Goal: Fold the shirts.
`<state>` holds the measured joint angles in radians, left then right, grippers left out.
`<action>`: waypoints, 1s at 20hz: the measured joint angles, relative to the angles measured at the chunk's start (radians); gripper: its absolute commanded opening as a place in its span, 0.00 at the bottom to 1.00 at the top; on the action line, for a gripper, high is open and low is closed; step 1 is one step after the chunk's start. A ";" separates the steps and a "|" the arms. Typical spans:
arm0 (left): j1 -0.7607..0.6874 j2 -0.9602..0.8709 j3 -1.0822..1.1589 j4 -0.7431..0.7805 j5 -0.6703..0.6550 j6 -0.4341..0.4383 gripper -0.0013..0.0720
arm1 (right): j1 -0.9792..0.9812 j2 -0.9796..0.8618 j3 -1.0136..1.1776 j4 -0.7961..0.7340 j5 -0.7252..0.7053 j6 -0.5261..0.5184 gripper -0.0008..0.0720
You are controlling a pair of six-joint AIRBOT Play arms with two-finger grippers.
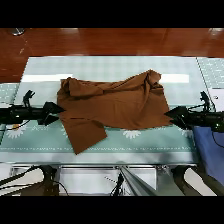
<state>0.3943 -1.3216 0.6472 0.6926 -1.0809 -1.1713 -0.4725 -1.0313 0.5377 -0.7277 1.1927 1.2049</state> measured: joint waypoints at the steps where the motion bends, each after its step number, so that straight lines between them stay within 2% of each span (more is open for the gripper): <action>1: -0.014 -0.010 -0.002 -0.009 0.010 0.003 0.09 | -0.001 0.002 -0.003 0.009 0.000 0.000 0.87; 2: -0.025 -0.021 -0.003 -0.006 0.025 0.009 0.05 | -0.007 0.003 -0.002 0.019 0.000 0.000 0.87; 5: -0.029 -0.037 0.010 -0.022 -0.008 0.047 0.05 | -0.078 0.005 0.021 0.005 -0.011 0.014 0.87; 10: 0.000 -0.045 0.047 -0.032 -0.082 0.092 0.05 | -0.189 0.004 0.014 -0.181 -0.017 0.117 0.87; 13: 0.004 -0.045 0.054 -0.034 -0.097 0.100 0.05 | -0.171 -0.032 0.000 -0.231 -0.034 0.150 0.87; 18: 0.005 -0.046 0.058 -0.035 -0.103 0.103 0.05 | -0.036 -0.159 0.035 -0.161 -0.101 0.156 0.87; 19: 0.005 -0.046 0.058 -0.035 -0.105 0.103 0.05 | -0.004 -0.191 0.054 -0.141 -0.111 0.158 0.84; 20: 0.005 -0.046 0.058 -0.035 -0.105 0.103 0.05 | 0.025 -0.219 0.072 -0.132 -0.119 0.161 0.66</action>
<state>0.3988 -1.3678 0.7052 0.6575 -1.1854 -1.0679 -0.4473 -1.2507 0.6102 -0.8593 1.0737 1.3663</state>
